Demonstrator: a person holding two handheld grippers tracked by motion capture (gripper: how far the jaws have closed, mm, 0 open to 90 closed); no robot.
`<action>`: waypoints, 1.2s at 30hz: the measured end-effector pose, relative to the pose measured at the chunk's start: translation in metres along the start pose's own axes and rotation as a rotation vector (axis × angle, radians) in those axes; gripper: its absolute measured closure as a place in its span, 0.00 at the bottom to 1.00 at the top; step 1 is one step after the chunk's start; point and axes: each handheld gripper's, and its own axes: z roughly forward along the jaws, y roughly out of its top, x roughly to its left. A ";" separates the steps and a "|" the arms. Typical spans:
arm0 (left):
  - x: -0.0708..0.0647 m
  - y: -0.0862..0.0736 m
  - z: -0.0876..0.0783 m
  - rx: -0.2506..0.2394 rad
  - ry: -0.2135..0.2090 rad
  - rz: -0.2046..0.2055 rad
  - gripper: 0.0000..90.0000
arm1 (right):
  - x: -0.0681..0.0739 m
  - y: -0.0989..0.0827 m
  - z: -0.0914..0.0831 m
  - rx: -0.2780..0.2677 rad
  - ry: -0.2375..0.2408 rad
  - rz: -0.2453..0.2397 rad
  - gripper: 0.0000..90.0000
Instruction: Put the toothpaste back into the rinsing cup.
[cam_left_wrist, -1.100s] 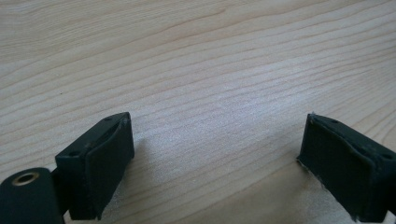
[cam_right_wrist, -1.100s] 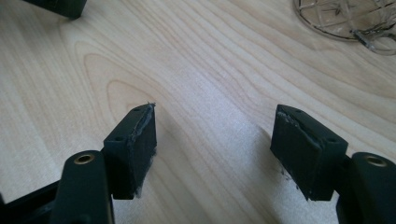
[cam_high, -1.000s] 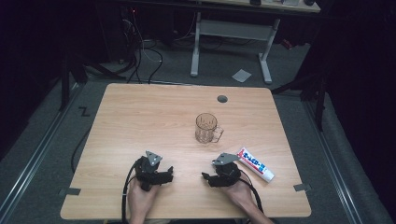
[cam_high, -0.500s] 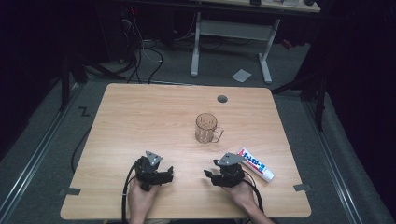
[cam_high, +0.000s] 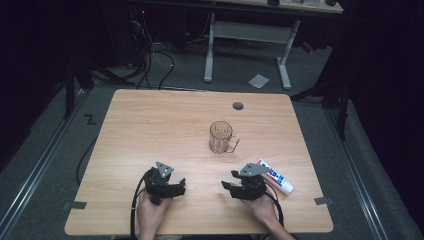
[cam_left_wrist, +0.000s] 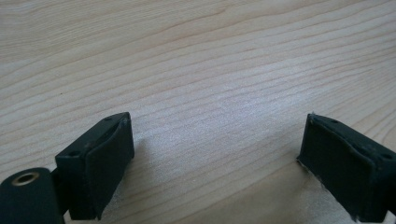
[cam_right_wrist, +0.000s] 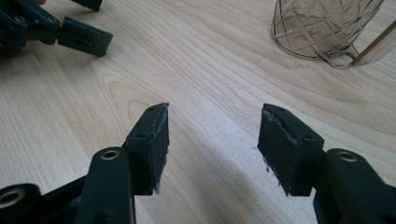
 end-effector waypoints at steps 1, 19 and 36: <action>0.000 0.000 0.000 0.000 0.000 0.000 0.11 | -0.001 0.000 -0.001 -0.004 -0.003 0.005 0.47; 0.000 0.000 0.000 0.000 0.000 0.000 0.11 | -0.015 -0.004 -0.024 -0.042 -0.005 0.033 0.52; 0.000 0.000 0.000 0.000 0.000 0.000 0.11 | -0.034 -0.005 -0.045 -0.048 -0.052 0.072 0.51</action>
